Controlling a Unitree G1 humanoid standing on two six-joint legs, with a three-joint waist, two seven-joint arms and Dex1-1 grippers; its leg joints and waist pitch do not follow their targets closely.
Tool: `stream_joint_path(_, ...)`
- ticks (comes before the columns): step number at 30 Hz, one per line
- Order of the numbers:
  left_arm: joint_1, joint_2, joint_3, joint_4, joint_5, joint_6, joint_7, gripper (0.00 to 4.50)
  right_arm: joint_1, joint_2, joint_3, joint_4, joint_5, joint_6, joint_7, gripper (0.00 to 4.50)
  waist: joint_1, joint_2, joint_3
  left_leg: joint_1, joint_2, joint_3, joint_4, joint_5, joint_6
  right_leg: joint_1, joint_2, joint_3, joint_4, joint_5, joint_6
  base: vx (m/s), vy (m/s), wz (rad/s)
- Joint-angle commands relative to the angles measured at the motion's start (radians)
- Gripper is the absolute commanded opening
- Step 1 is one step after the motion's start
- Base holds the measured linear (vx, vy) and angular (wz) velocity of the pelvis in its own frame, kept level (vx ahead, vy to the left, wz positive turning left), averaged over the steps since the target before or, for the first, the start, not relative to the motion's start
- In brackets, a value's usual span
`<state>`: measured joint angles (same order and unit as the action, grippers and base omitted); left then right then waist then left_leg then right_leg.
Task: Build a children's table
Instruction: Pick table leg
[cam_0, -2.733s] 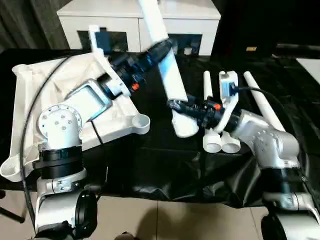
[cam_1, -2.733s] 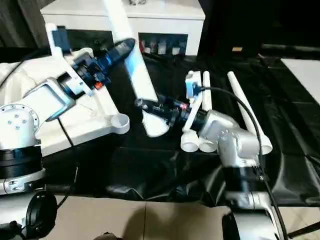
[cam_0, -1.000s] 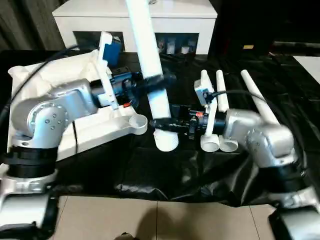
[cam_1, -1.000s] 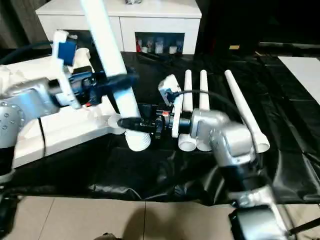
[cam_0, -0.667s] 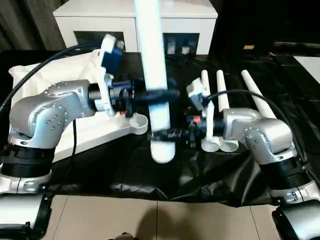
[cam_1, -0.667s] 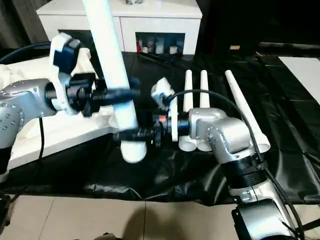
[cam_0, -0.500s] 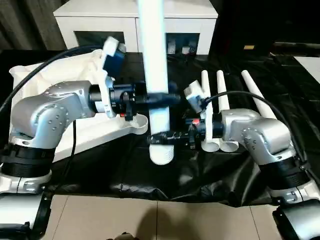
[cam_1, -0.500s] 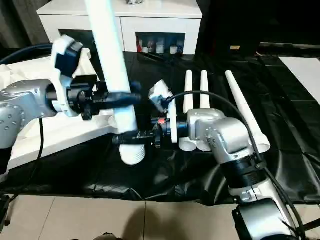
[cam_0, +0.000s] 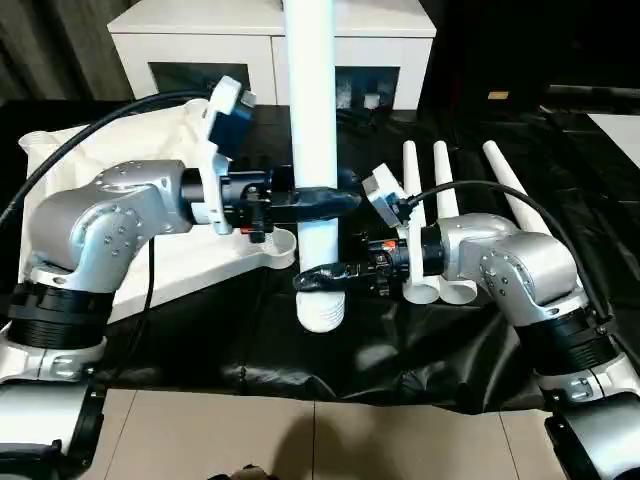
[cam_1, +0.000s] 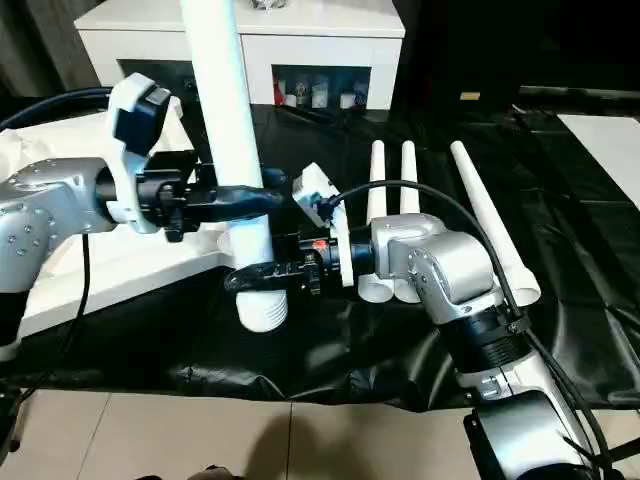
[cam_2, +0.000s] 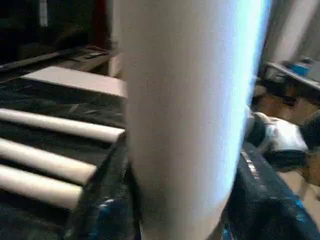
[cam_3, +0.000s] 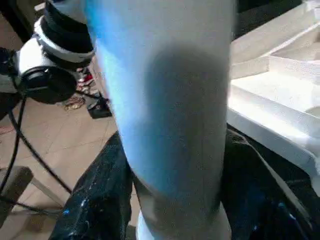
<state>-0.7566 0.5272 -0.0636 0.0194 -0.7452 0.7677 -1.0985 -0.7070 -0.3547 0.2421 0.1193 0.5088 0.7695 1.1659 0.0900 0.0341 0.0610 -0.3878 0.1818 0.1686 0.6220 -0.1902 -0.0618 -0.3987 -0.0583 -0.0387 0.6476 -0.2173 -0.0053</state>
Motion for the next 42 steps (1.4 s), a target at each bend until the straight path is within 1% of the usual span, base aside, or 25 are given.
stream_joint_path(1, 0.004, 0.001, -0.001, -0.006, -0.007, 0.012, -0.008, 2.6, -0.007, -0.003, -0.062, -0.004, 0.011, -0.009, -0.037, 2.0, 0.003, -0.001, -0.082, 0.017, 0.033, -0.009, -0.064, -0.056, 0.001, 0.059, -0.068, 0.04, -0.057, 0.056, -0.263, 0.0, 0.0, 0.0)
stream_joint_path(3, 0.012, -0.005, 0.022, -0.017, -0.039, 0.026, -0.011, 2.99, 0.011, -0.005, -0.075, -0.017, 0.015, -0.004, -0.05, 1.93, 0.002, -0.002, -0.082, 0.016, 0.033, -0.008, -0.064, -0.056, 0.003, 0.059, -0.068, 0.04, -0.056, 0.061, -0.265, 0.0, 0.0, 0.0)
stream_joint_path(4, 0.014, -0.008, 0.032, -0.019, -0.051, 0.032, -0.009, 3.0, 0.02, -0.007, -0.077, -0.024, 0.017, -0.004, -0.053, 1.93, 0.003, 0.004, -0.082, 0.017, 0.034, -0.009, -0.063, -0.057, 0.003, 0.058, -0.067, 0.04, -0.056, 0.063, -0.265, 0.0, 0.0, 0.0)
stream_joint_path(6, 0.018, -0.011, 0.047, -0.02, -0.065, 0.041, -0.004, 3.07, 0.032, -0.01, -0.081, -0.033, 0.018, -0.004, -0.057, 1.93, 0.003, 0.001, -0.083, 0.017, 0.033, -0.009, -0.063, -0.051, 0.004, 0.058, -0.066, 0.039, -0.054, 0.081, -0.27, 0.0, 0.0, 0.0)
stream_joint_path(8, 0.019, -0.006, 0.053, -0.013, -0.063, 0.039, -0.01, 3.37, 0.044, -0.012, -0.092, -0.043, 0.022, -0.002, -0.069, 1.91, 0.003, 0.002, -0.081, 0.017, 0.033, -0.009, -0.064, -0.066, 0.006, 0.058, -0.067, 0.039, -0.058, 0.061, -0.269, 0.0, 0.0, 0.0)
stream_joint_path(10, 0.015, -0.003, 0.061, 0.001, -0.056, 0.033, -0.013, 3.47, 0.055, -0.017, -0.111, -0.055, 0.032, 0.004, -0.078, 1.9, 0.004, 0.007, -0.08, 0.018, 0.034, -0.01, -0.065, -0.078, 0.0, 0.057, -0.068, 0.039, -0.059, 0.037, -0.266, 0.0, 0.0, 0.0)
stream_joint_path(13, 0.006, -0.002, 0.073, 0.019, -0.049, 0.029, -0.006, 3.73, 0.066, -0.025, -0.128, -0.069, 0.043, 0.011, -0.086, 1.89, 0.004, 0.004, -0.079, 0.019, 0.033, -0.009, -0.066, -0.089, -0.007, 0.058, -0.066, 0.04, -0.062, 0.021, -0.258, 0.0, 0.0, 0.0)
stream_joint_path(14, -0.007, -0.003, 0.077, 0.049, -0.023, 0.013, 0.012, 3.87, 0.083, -0.033, -0.147, -0.092, 0.058, 0.024, -0.092, 1.89, 0.008, 0.009, -0.081, 0.022, 0.033, -0.009, -0.065, -0.086, -0.007, 0.057, -0.066, 0.04, -0.062, 0.024, -0.253, 0.0, 0.0, 0.0)
stream_joint_path(16, -0.029, -0.013, 0.071, 0.089, 0.012, -0.003, 0.047, 4.02, 0.097, -0.037, -0.156, -0.113, 0.071, 0.035, -0.09, 1.87, 0.009, 0.006, -0.082, 0.02, 0.032, -0.01, -0.065, -0.081, -0.007, 0.059, -0.065, 0.039, -0.063, 0.041, -0.253, 0.0, 0.0, 0.0)
stream_joint_path(17, -0.047, -0.023, 0.061, 0.12, 0.037, -0.02, 0.066, 4.11, 0.106, -0.036, -0.153, -0.126, 0.076, 0.041, -0.088, 1.87, 0.012, 0.018, -0.084, 0.02, 0.032, -0.013, -0.063, -0.076, -0.008, 0.059, -0.066, 0.038, -0.059, 0.058, -0.255, 0.0, 0.0, 0.0)
stream_joint_path(18, -0.058, -0.031, 0.056, 0.134, 0.045, -0.03, 0.068, 4.11, 0.111, -0.033, -0.145, -0.13, 0.074, 0.04, -0.089, 1.87, 0.011, 0.011, -0.084, 0.02, 0.031, -0.011, -0.063, -0.077, -0.005, 0.061, -0.066, 0.038, -0.061, 0.068, -0.256, 0.0, 0.0, 0.0)
stream_joint_path(19, -0.064, -0.036, 0.053, 0.139, 0.046, -0.036, 0.063, 4.11, 0.113, -0.029, -0.137, -0.13, 0.071, 0.037, -0.091, 1.87, 0.013, 0.014, -0.085, 0.019, 0.032, -0.013, -0.063, -0.074, -0.005, 0.062, -0.068, 0.037, -0.059, 0.074, -0.26, 0.0, 0.0, 0.0)
stream_joint_path(20, -0.069, -0.043, 0.052, 0.14, 0.042, -0.04, 0.057, 4.22, 0.115, -0.025, -0.129, -0.127, 0.066, 0.032, -0.095, 1.87, 0.014, 0.012, -0.086, 0.019, 0.033, -0.013, -0.063, -0.072, -0.004, 0.062, -0.07, 0.037, -0.058, 0.081, -0.266, 0.0, 0.0, 0.0)
stream_joint_path(21, -0.075, -0.055, 0.058, 0.139, 0.031, -0.037, 0.059, 4.28, 0.115, -0.018, -0.12, -0.12, 0.058, 0.026, -0.102, 1.86, 0.012, 0.015, -0.085, 0.016, 0.032, -0.013, -0.062, -0.069, -0.005, 0.062, -0.068, 0.036, -0.058, 0.092, -0.273, 0.0, 0.0, 0.0)
stream_joint_path(23, -0.086, -0.084, 0.083, 0.134, -0.006, -0.014, 0.08, 4.31, 0.111, -0.005, -0.106, -0.106, 0.043, 0.011, -0.12, 1.86, 0.013, 0.015, -0.086, 0.016, 0.032, -0.012, -0.061, -0.067, -0.005, 0.063, -0.069, 0.036, -0.055, 0.108, -0.286, 0.0, 0.0, 0.0)
stream_joint_path(25, -0.096, -0.106, 0.103, 0.143, -0.03, 0.01, 0.105, 4.31, 0.107, 0.003, -0.103, -0.103, 0.039, 0.01, -0.13, 1.86, 0.014, 0.011, -0.086, 0.016, 0.031, -0.011, -0.061, -0.075, -0.002, 0.063, -0.069, 0.037, -0.056, 0.1, -0.29, 0.0, 0.0, 0.0)
stream_joint_path(27, -0.105, -0.135, 0.127, 0.162, -0.061, 0.043, 0.132, 4.02, 0.102, 0.013, -0.098, -0.104, 0.035, 0.012, -0.137, 1.86, 0.015, 0.012, -0.085, 0.016, 0.03, -0.011, -0.06, -0.08, 0.0, 0.063, -0.07, 0.037, -0.057, 0.08, -0.29, 0.0, 0.0, 0.0)
stream_joint_path(29, -0.116, -0.158, 0.149, 0.185, -0.067, 0.062, 0.172, 3.95, 0.096, 0.017, -0.091, -0.102, 0.028, 0.01, -0.134, 1.86, 0.014, 0.009, -0.084, 0.016, 0.031, -0.012, -0.061, -0.082, 0.005, 0.063, -0.069, 0.037, -0.06, 0.059, -0.28, 0.0, 0.0, 0.0)
stream_joint_path(30, -0.119, -0.16, 0.15, 0.189, -0.069, 0.068, 0.168, 3.95, 0.093, 0.019, -0.09, -0.098, 0.026, 0.01, -0.132, 1.86, 0.014, 0.005, -0.083, 0.016, 0.031, -0.011, -0.061, -0.081, 0.006, 0.063, -0.068, 0.037, -0.062, 0.052, -0.276, 0.0, 0.0, 0.0)
stream_joint_path(33, -0.117, -0.157, 0.149, 0.184, -0.072, 0.078, 0.156, 3.58, 0.087, 0.021, -0.085, -0.092, 0.023, 0.006, -0.131, 1.86, 0.016, 0.007, -0.085, 0.017, 0.033, -0.012, -0.061, -0.067, 0.009, 0.062, -0.069, 0.038, -0.059, 0.054, -0.268, 0.0, 0.0, 0.0)
stream_joint_path(34, -0.117, -0.152, 0.152, 0.183, -0.074, 0.083, 0.158, 3.53, 0.081, 0.022, -0.078, -0.084, 0.021, -0.001, -0.132, 1.86, 0.016, 0.004, -0.085, 0.016, 0.033, -0.012, -0.061, -0.06, 0.012, 0.062, -0.069, 0.038, -0.059, 0.064, -0.268, 0.0, 0.0, 0.0)
stream_joint_path(37, -0.119, -0.147, 0.155, 0.184, -0.074, 0.083, 0.16, 3.47, 0.076, 0.023, -0.076, -0.077, 0.018, -0.006, -0.132, 1.86, 0.017, 0.005, -0.084, 0.016, 0.033, -0.011, -0.062, -0.067, 0.011, 0.061, -0.071, 0.038, -0.06, 0.05, -0.267, 0.0, 0.0, 0.0)
stream_joint_path(39, -0.12, -0.14, 0.162, 0.176, -0.072, 0.096, 0.174, 3.07, 0.067, 0.026, -0.075, -0.067, 0.014, -0.011, -0.133, 1.86, 0.017, 0.004, -0.084, 0.016, 0.033, -0.012, -0.062, -0.064, 0.012, 0.06, -0.07, 0.038, -0.059, 0.047, -0.264, 0.0, 0.0, 0.0)
stream_joint_path(41, -0.114, -0.136, 0.167, 0.164, -0.077, 0.111, 0.18, 3.03, 0.062, 0.027, -0.076, -0.064, 0.012, -0.012, -0.132, 1.86, 0.017, 0.004, -0.083, 0.016, 0.034, -0.012, -0.062, -0.061, 0.012, 0.059, -0.07, 0.038, -0.059, 0.044, -0.261, 0.0, 0.0, 0.0)
stream_joint_path(42, -0.114, -0.136, 0.167, 0.164, -0.077, 0.111, 0.18, 2.82, 0.062, 0.027, -0.076, -0.064, 0.012, -0.012, -0.132, 1.86, 0.017, 0.004, -0.083, 0.016, 0.034, -0.011, -0.062, -0.062, 0.011, 0.059, -0.07, 0.038, -0.059, 0.042, -0.26, 0.0, 0.0, 0.0)
